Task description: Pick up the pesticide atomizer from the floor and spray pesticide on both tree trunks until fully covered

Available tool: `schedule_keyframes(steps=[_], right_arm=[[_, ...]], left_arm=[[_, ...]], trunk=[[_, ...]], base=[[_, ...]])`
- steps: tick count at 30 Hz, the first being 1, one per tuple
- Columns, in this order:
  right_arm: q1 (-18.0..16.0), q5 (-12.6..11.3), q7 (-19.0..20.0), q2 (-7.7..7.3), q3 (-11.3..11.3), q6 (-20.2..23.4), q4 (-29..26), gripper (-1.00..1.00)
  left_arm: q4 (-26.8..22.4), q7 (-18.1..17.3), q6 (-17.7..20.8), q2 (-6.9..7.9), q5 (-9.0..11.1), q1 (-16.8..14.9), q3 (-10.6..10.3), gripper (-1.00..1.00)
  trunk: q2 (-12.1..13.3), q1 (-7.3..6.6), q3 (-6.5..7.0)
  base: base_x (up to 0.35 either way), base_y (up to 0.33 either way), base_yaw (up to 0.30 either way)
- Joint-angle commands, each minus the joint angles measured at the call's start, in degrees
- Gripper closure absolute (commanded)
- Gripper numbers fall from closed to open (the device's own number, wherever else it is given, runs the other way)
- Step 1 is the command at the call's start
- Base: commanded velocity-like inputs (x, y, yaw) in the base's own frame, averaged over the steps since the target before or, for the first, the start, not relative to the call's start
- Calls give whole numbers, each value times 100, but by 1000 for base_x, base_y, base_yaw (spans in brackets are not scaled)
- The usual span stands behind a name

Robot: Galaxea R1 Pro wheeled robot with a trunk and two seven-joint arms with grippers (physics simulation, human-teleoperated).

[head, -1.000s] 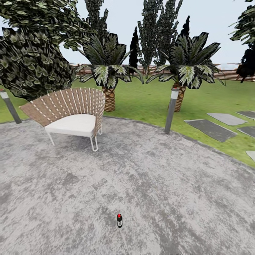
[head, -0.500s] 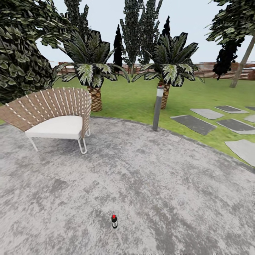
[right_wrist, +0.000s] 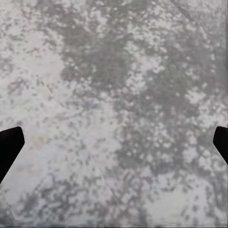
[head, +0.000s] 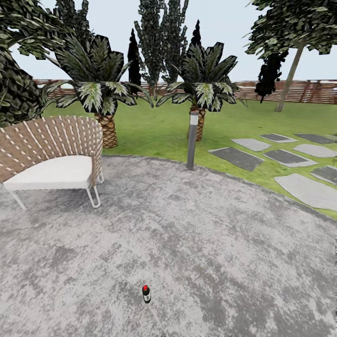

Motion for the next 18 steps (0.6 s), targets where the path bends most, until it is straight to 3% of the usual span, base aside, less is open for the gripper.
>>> schedule_keyframes(steps=[1, 7, 18], right_arm=[[-3, 3, -2, 0, -2, -17, 4, -100], [-3, 0, -2, 0, 0, -17, 3, -100], [-3, 0, -2, 0, 0, -17, 3, -100]], left_arm=[[4, -6, -16, 0, 52, -1, -5, -100], [-10, -7, -16, 0, 47, -1, -12, -100], [-13, -5, -16, 0, 44, -1, -14, -100]], trunk=[[-2, -2, -9], [-2, -2, -32], [-2, -2, -60]], base=[[-72, 264, -256], [-132, 219, -256], [-16, 21, -257]])
